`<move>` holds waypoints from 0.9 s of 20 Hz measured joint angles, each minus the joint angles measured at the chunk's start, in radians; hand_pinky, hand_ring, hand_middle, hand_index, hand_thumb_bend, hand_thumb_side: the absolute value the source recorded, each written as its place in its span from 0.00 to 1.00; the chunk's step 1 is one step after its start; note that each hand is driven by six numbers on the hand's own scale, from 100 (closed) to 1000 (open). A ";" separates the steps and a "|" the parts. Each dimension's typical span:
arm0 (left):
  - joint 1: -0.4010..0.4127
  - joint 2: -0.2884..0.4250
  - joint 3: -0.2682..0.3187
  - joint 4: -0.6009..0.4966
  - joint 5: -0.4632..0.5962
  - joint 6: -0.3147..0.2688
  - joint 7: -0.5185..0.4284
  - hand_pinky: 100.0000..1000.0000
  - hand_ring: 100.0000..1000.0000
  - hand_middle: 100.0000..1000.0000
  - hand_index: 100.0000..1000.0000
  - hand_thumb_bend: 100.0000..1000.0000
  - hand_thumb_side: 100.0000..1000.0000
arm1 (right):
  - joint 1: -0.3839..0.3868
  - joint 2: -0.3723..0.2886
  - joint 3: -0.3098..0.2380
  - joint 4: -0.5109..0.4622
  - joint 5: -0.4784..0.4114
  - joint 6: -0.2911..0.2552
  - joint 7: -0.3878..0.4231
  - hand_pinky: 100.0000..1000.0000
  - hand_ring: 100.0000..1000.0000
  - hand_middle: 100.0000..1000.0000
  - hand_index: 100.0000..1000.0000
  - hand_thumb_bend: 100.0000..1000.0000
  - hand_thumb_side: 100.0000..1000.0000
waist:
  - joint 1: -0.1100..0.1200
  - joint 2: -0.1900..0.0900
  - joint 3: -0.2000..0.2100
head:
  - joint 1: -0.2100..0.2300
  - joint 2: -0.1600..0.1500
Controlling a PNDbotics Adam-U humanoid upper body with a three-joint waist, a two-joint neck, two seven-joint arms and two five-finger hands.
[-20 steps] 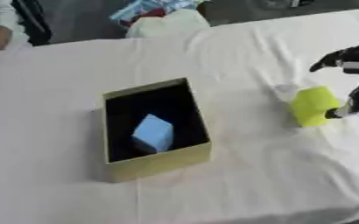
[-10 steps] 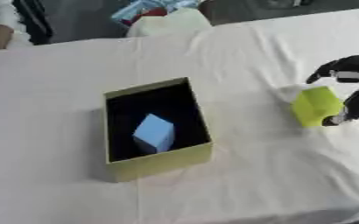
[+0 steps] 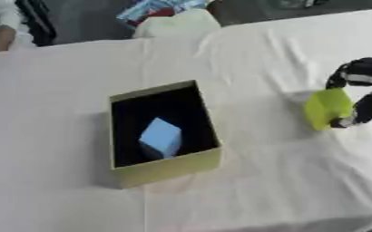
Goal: Pick up objects on the table and place them in the box.
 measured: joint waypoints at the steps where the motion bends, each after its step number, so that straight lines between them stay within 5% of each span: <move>1: 0.000 0.000 0.000 0.000 0.000 0.000 0.000 0.65 0.60 0.65 0.87 0.20 0.96 | 0.000 0.000 0.000 -0.002 -0.001 0.003 -0.010 0.77 0.67 0.45 0.60 0.39 0.22 | 0.000 0.000 0.000 | 0.002 0.000; 9: 0.000 -0.003 0.000 0.000 0.000 0.000 0.000 0.64 0.60 0.66 0.87 0.20 0.96 | 0.007 -0.003 -0.007 -0.100 -0.055 0.023 -0.041 0.76 0.62 0.44 0.60 0.33 0.18 | -0.001 0.000 0.001 | 0.010 0.000; 11: 0.000 -0.003 0.000 0.000 0.000 0.000 0.000 0.64 0.60 0.66 0.87 0.20 0.96 | 0.010 -0.009 -0.014 -0.148 -0.078 0.031 -0.040 0.76 0.62 0.45 0.61 0.32 0.24 | -0.001 0.000 0.001 | 0.012 0.000; 13: 0.000 -0.003 0.000 0.000 0.000 0.000 0.000 0.64 0.60 0.66 0.87 0.20 0.96 | 0.010 -0.016 -0.019 -0.205 -0.108 0.037 -0.034 0.76 0.62 0.45 0.61 0.31 0.15 | -0.003 -0.001 0.000 | 0.013 0.000; 18: -0.002 -0.003 0.000 0.000 0.000 0.000 0.000 0.64 0.60 0.66 0.87 0.20 0.96 | -0.003 -0.037 -0.003 -0.360 -0.194 0.052 0.003 0.75 0.61 0.45 0.61 0.28 0.15 | -0.006 -0.003 0.001 | 0.013 0.000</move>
